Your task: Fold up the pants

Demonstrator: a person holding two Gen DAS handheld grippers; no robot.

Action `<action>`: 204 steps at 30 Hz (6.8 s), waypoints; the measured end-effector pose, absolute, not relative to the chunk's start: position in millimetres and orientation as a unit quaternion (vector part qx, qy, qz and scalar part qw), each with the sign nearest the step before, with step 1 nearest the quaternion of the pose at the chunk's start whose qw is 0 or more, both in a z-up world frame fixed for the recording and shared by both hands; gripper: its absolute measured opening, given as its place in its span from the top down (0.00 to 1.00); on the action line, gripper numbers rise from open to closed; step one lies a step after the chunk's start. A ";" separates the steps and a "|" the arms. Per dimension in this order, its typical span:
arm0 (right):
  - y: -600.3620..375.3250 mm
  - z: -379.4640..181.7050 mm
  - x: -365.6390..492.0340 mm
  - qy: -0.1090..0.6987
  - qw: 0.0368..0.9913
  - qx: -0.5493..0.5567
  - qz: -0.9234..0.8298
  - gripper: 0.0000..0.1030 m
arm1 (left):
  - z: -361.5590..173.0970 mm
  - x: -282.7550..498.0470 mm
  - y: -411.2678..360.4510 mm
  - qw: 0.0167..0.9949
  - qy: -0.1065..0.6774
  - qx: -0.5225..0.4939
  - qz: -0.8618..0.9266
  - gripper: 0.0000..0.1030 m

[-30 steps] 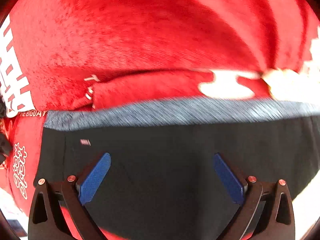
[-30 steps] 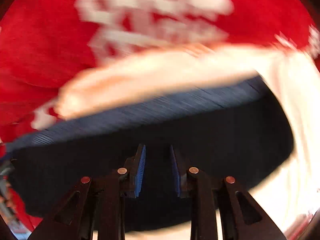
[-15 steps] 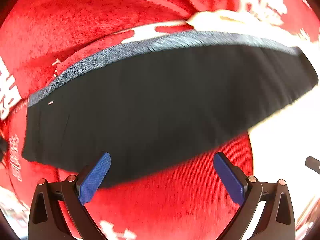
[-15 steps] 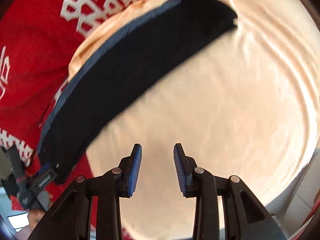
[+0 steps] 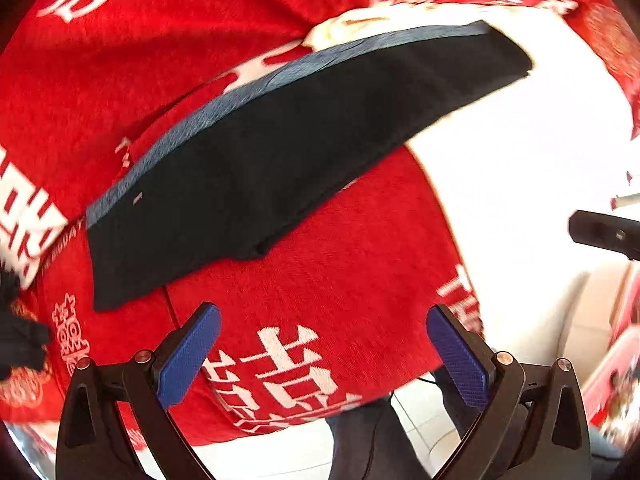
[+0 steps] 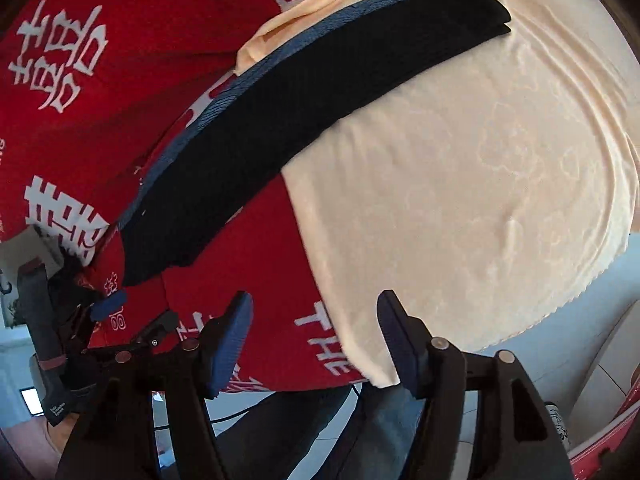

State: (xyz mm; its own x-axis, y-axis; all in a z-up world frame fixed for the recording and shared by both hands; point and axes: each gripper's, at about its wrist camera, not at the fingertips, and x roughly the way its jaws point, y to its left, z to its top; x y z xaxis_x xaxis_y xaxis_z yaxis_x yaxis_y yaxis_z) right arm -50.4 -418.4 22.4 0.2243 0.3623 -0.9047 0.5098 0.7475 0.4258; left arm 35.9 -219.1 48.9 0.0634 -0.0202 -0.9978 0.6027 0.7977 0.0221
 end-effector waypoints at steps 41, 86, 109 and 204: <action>-385.1 136.1 -74.5 0.564 0.756 0.322 -0.082 0.31 | 121.1 42.1 -241.8 0.714 0.611 0.192 -0.283 0.00; -410.0 111.1 -93.0 0.580 0.714 0.376 -0.109 0.31 | 87.8 38.4 -273.4 0.672 0.646 0.221 -0.288 0.00; -492.9 90.6 -112.3 0.504 0.698 0.486 -0.150 0.31 | 70.8 79.2 -310.1 0.693 0.643 0.196 -0.260 0.00; -414.0 42.3 154.8 0.507 0.847 0.157 0.037 0.81 | -41.1 126.4 -143.9 0.790 0.607 0.077 -0.037 0.18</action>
State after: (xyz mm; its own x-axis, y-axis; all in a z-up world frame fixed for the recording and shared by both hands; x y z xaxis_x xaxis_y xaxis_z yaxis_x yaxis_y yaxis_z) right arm 154.8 -414.0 42.3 0.4834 0.2219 -0.8468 0.0967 0.9479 0.3036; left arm 126.4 -143.9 -41.1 0.2610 0.0349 -0.9647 0.1524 0.9853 0.0769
